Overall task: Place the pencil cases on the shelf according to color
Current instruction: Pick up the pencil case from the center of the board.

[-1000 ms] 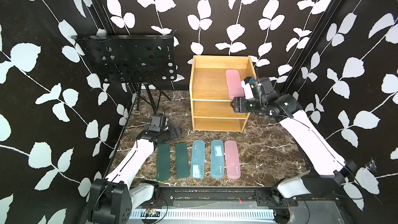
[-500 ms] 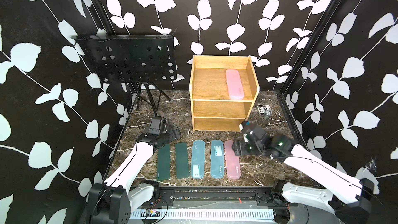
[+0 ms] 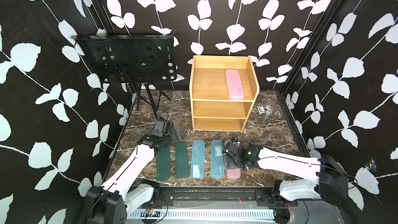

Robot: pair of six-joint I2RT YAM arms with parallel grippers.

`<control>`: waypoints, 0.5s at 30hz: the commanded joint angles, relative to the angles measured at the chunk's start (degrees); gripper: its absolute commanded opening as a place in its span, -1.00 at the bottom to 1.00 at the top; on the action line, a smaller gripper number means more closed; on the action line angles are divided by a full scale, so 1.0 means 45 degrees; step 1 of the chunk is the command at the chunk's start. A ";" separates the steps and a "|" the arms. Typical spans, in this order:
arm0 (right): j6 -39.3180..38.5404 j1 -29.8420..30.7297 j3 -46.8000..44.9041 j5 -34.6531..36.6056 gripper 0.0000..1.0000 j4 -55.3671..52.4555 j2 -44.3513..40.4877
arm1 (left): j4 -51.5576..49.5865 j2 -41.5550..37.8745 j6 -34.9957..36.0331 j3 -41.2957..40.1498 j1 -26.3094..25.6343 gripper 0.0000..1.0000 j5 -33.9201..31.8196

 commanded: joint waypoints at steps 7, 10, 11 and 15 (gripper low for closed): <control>0.0879 0.0234 -0.1419 0.0590 0.99 0.1019 0.0578 | 0.0071 -0.0175 -0.0383 -0.0538 -0.0525 0.98 -0.0588; 0.0861 0.0217 -0.1947 0.0752 0.99 0.0946 0.0317 | -0.0003 -0.0152 -0.0390 -0.0486 -0.0758 0.98 -0.0826; 0.0691 0.0221 -0.2106 0.0730 0.98 0.1023 0.0064 | 0.0001 -0.0180 -0.0433 -0.0506 -0.0789 0.98 -0.0894; 0.0268 0.0220 -0.2426 0.0246 0.99 0.1020 -0.1221 | -0.0021 -0.0291 -0.0557 -0.0564 -0.0833 0.98 -0.0967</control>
